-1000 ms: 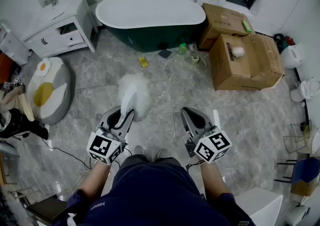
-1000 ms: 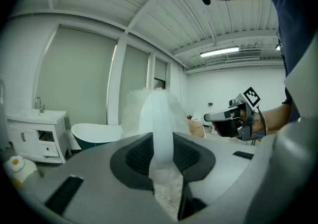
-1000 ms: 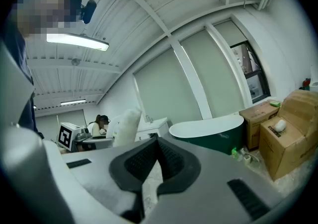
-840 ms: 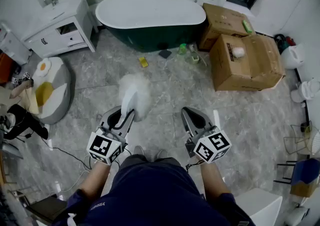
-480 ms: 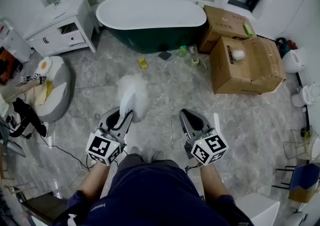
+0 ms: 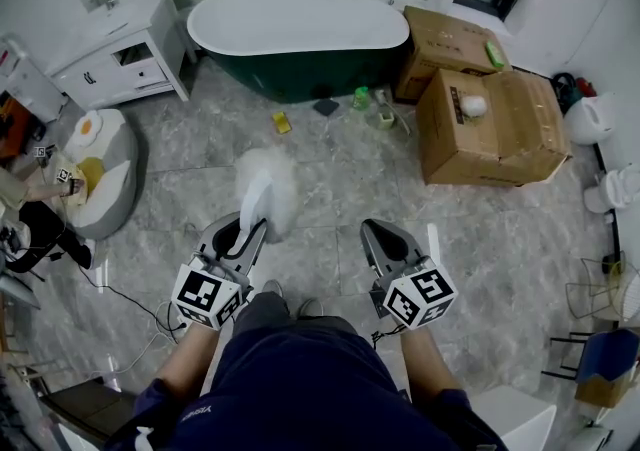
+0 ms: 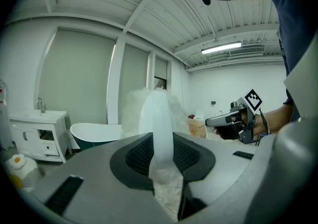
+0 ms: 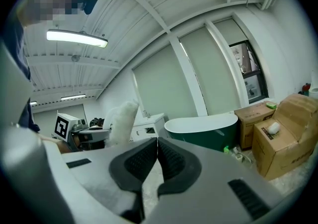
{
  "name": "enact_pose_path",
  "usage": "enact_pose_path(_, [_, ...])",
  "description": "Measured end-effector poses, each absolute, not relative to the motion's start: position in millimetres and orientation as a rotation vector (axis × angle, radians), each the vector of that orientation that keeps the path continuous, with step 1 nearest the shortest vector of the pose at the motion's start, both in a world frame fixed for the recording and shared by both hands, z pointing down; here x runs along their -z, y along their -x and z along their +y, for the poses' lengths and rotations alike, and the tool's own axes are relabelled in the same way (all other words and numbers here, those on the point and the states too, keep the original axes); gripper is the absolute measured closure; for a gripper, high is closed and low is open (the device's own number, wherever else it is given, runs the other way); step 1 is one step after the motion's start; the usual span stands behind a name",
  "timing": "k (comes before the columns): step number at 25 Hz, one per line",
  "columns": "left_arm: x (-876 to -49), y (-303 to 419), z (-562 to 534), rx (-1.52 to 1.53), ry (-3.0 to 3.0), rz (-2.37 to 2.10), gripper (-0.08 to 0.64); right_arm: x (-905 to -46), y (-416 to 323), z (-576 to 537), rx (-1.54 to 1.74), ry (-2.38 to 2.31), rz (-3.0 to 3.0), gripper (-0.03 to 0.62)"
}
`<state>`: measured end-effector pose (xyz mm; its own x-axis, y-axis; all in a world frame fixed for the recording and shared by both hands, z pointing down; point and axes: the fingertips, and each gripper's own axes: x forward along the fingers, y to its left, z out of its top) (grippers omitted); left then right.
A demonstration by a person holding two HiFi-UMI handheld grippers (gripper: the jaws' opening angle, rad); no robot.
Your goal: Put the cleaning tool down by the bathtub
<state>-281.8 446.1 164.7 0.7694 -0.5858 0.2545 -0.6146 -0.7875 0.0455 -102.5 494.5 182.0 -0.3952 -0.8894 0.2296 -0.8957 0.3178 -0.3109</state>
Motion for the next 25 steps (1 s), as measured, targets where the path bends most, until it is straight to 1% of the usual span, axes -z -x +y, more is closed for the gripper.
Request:
enact_pose_path(13, [-171.5,288.0,427.8,-0.336,-2.822,-0.98,0.448,-185.7,104.9,475.9,-0.612,-1.7,-2.535,0.588])
enact_pose_path(25, [-185.3,288.7,344.8,-0.332,-2.815,-0.958,0.448,-202.0,108.5,399.3,-0.652,-1.707,-2.509,0.588])
